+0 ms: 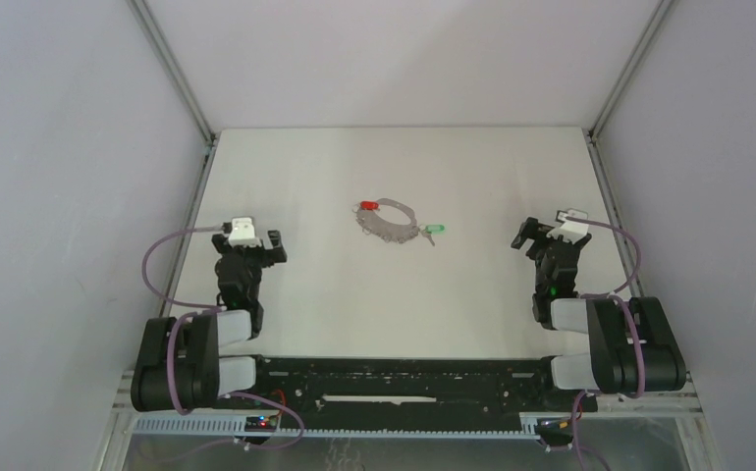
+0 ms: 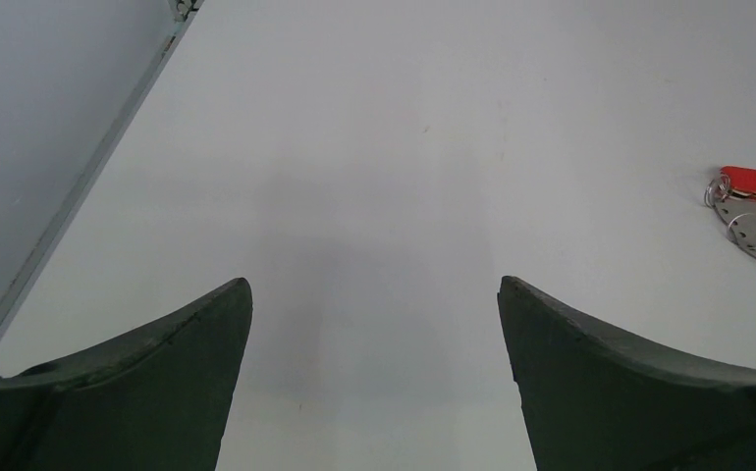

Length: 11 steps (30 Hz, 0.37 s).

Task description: Put the keys on the keyring

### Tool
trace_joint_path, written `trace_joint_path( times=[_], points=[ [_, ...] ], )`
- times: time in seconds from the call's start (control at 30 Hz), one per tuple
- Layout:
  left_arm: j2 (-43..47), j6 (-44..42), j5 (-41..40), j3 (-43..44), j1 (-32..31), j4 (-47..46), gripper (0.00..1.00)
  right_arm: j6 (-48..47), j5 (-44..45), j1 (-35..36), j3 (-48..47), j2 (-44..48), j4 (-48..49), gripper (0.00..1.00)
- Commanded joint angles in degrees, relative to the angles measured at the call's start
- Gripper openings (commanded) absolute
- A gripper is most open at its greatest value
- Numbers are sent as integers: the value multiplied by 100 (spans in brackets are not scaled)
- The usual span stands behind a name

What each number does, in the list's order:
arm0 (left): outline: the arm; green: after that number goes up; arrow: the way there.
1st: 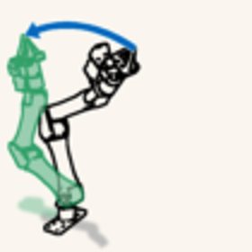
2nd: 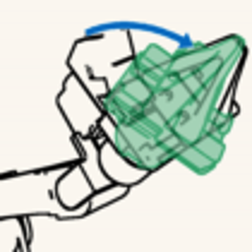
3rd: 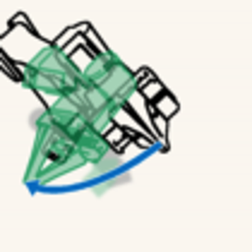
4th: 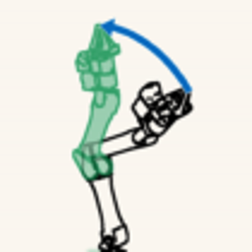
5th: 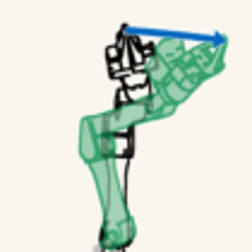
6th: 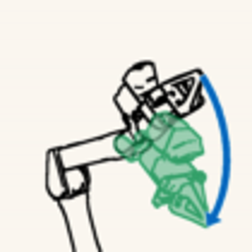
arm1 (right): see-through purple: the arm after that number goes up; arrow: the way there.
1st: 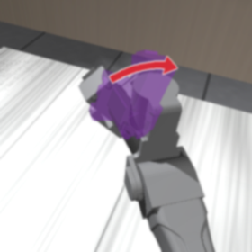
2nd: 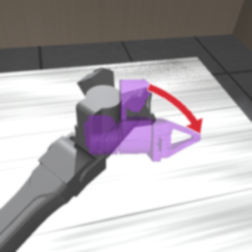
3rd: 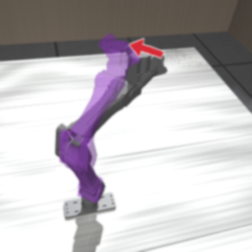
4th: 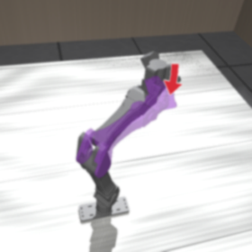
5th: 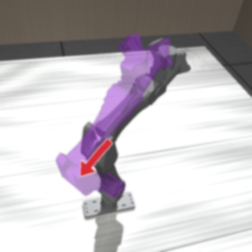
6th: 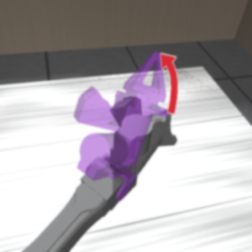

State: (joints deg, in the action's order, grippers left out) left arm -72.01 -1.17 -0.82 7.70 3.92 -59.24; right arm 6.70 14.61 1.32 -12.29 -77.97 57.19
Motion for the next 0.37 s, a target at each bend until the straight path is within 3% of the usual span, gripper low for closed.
trace_joint_path(
  times=[0.0,0.33],
  points=[
    [37,29,-173,191,34,-351,100,-101,26,17,-59,19,129,100],
    [8,23,-177,213,32,-346,100,-99,24,19,-57,19,126,100]
  ],
)
